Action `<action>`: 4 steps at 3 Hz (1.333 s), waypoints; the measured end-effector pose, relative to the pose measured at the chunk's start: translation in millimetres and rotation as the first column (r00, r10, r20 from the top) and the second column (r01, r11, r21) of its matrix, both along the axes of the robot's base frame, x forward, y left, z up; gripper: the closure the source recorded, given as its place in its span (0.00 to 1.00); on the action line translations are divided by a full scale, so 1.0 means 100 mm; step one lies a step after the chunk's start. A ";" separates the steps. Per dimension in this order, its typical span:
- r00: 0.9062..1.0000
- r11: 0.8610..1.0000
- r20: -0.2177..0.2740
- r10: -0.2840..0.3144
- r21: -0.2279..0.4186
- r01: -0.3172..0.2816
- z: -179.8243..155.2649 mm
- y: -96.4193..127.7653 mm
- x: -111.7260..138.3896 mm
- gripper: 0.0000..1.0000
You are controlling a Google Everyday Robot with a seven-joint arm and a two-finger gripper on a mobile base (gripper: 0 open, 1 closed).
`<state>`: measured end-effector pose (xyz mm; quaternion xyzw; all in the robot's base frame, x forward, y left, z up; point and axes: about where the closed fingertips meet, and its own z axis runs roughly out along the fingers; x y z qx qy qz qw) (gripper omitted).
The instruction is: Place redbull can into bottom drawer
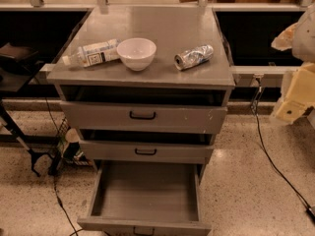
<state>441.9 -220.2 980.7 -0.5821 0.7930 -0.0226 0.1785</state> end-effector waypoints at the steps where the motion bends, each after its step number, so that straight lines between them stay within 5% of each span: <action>1: 0.998 0.997 0.033 -0.055 0.046 0.054 0.06 0.03 0.21 0.00; 3: 0.989 0.985 0.111 -0.095 0.156 0.077 0.15 0.44 1.13 0.00; 4: 0.987 0.983 0.150 -0.052 0.184 0.024 0.18 0.65 1.57 0.00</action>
Offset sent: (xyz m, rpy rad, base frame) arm 0.1180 0.0409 0.0185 0.1636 -0.1297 -0.1244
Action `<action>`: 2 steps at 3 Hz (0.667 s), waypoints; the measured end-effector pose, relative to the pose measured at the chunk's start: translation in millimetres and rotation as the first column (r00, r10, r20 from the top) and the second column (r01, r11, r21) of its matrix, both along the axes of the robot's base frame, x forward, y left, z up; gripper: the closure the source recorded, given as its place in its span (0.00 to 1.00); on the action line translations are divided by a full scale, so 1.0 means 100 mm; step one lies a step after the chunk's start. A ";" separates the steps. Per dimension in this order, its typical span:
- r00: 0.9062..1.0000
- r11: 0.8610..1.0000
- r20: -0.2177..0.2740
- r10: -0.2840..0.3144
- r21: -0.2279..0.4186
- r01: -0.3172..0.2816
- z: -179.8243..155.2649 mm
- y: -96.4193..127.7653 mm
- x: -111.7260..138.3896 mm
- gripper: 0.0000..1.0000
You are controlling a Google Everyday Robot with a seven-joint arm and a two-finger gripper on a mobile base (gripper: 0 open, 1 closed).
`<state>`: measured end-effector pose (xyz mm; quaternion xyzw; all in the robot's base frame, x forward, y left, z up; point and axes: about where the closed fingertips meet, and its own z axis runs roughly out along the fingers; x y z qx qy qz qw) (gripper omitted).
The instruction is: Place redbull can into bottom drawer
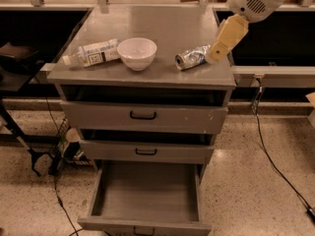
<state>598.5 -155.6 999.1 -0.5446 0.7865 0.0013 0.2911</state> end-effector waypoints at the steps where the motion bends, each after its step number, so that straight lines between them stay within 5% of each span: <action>1: 0.997 0.996 0.011 0.082 -0.041 -0.081 -0.11 0.14 0.31 0.00; 2: 0.990 0.983 -0.018 0.138 -0.120 -0.139 -0.33 0.22 0.48 0.00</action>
Offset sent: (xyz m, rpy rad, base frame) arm 0.0688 0.0264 -0.0541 -0.2241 0.0335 0.2033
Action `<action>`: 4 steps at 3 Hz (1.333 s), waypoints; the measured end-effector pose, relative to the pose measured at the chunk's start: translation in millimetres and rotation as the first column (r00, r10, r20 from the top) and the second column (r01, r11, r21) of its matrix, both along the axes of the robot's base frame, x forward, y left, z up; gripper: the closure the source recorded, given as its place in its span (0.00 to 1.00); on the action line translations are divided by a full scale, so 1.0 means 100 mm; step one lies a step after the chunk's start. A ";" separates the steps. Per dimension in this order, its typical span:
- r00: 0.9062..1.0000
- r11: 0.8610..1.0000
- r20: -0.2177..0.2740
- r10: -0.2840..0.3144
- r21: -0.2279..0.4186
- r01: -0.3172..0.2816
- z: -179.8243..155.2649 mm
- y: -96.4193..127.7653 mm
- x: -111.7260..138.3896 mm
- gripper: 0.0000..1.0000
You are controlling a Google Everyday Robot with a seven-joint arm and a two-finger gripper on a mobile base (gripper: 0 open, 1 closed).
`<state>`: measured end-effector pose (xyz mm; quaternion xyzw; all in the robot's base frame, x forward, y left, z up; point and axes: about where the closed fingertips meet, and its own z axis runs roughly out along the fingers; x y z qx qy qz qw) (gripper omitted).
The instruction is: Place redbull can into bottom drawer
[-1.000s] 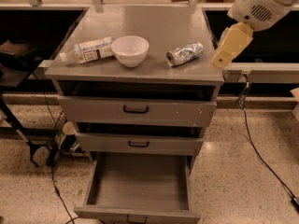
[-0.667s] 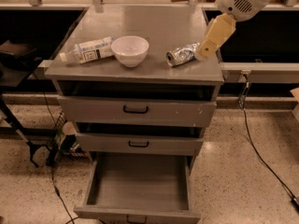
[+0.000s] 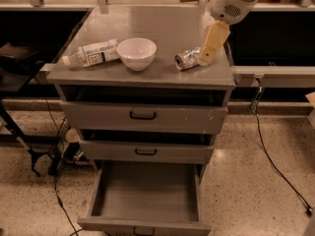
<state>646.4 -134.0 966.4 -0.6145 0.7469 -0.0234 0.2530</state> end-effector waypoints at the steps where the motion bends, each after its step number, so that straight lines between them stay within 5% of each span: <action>1: 0.999 0.996 -0.033 0.031 -0.085 -0.034 -0.22 0.03 0.10 0.00; 4: 0.998 0.988 -0.057 0.016 -0.150 -0.025 -0.48 0.00 0.32 0.00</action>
Offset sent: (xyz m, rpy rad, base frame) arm 0.0083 0.0026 -0.0186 -0.0722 0.0283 0.0280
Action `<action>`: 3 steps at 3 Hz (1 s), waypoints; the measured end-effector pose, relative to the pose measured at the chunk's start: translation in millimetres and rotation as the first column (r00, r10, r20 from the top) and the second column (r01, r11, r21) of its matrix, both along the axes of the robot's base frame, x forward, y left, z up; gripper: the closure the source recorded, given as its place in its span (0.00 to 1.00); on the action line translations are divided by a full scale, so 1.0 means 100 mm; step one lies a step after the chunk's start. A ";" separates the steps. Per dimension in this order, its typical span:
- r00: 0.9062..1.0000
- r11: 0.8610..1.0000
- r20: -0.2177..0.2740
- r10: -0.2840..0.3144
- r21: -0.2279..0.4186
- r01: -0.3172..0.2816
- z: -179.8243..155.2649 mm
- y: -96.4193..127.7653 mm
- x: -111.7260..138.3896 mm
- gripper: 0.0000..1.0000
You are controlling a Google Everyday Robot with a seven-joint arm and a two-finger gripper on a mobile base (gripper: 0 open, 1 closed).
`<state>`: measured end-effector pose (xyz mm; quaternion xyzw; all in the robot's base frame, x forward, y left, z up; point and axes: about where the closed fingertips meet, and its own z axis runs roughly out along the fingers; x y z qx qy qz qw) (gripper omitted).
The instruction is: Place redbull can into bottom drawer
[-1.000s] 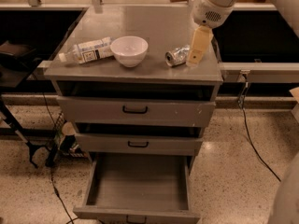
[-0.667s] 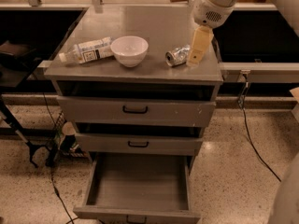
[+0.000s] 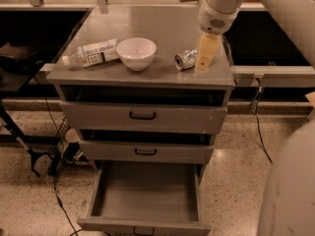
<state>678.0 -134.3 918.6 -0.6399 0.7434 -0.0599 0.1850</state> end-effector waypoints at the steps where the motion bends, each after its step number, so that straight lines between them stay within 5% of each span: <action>1: 1.000 0.997 -0.011 0.026 -0.065 -0.027 -0.17 -0.05 0.15 0.00; 3: 0.997 0.988 -0.020 0.069 -0.137 -0.071 -0.34 -0.11 0.36 0.00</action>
Offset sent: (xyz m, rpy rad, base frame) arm 0.0377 -0.0173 -0.0341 -0.1778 0.0166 0.0792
